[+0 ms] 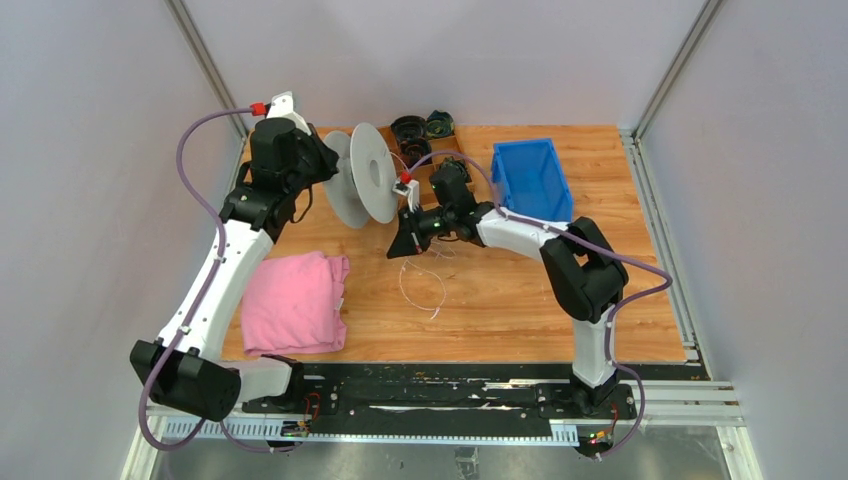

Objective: Wrap the cables
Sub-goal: Wrap the cable around the cable reel.

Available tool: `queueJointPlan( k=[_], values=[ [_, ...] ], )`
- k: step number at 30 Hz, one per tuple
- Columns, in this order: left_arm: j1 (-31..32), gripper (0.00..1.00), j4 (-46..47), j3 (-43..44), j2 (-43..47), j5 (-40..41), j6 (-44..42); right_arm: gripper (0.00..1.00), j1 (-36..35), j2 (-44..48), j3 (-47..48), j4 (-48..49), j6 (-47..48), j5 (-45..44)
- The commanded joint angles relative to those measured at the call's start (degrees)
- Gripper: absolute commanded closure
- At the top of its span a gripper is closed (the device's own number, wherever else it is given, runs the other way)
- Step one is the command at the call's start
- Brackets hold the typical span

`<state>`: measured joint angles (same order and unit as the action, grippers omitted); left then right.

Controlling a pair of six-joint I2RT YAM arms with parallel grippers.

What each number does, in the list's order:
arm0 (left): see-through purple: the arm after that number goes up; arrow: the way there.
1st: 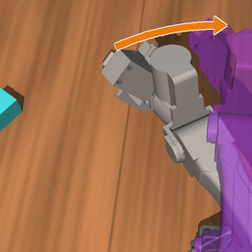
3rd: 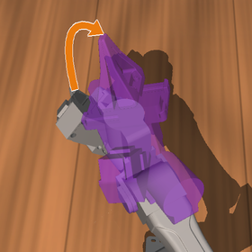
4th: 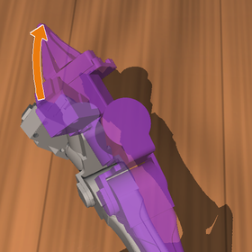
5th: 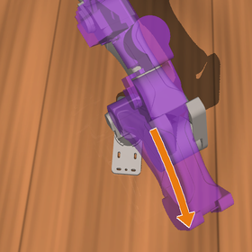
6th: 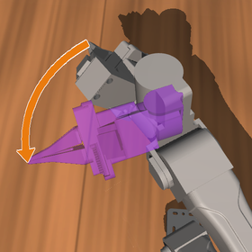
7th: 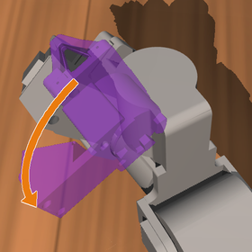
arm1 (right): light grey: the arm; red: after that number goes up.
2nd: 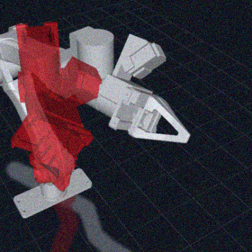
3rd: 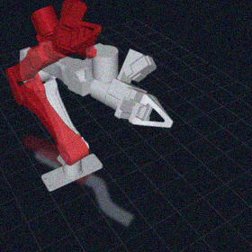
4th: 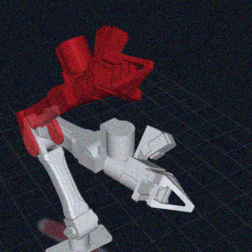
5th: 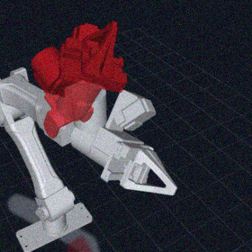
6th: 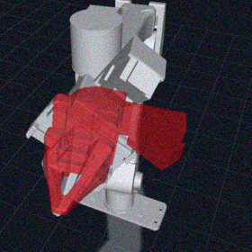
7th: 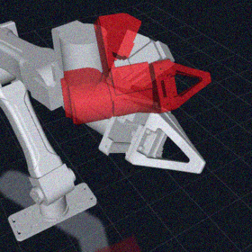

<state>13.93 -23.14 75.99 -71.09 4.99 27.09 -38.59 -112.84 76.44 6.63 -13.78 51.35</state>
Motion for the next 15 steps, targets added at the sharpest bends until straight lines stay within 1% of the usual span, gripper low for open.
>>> queueJointPlan(
  k=[1,4,6,8,10,11,15],
  values=[
    [-0.4,1.0,5.1,2.0,0.72,0.22,1.77,0.99,-0.66,2.81,-0.49,0.74,0.84,-1.43],
    [-0.41,1.0,4.75,2.24,1.3,-0.11,1.48,0.97,0.99,4.92,-0.91,-0.62,2.99,-1.99],
    [-0.46,1.0,4.54,2.24,1.83,-0.63,1.47,0.91,2.73,6.44,-0.91,-1.78,5.15,-2.71],
    [-0.43,1.0,4.56,2.03,2.14,-1.61,1.63,0.83,4.88,7.8,-0.79,-3.56,7.73,-4.04],
    [-0.44,1.0,4.44,1.86,2.47,-2.73,1.94,0.71,6.36,8.34,-0.16,-5.84,10.89,-6.56],
    [-0.43,1.0,4.44,1.81,2.65,-3.2,2.04,0.67,7.07,8.29,0.17,-6.66,12.43,-8.13],
    [-0.41,1.0,4.55,1.82,3.03,-5.05,2.48,0.58,9.22,4.74,3.65,-10.3,15.52,-12.01]
  ],
)
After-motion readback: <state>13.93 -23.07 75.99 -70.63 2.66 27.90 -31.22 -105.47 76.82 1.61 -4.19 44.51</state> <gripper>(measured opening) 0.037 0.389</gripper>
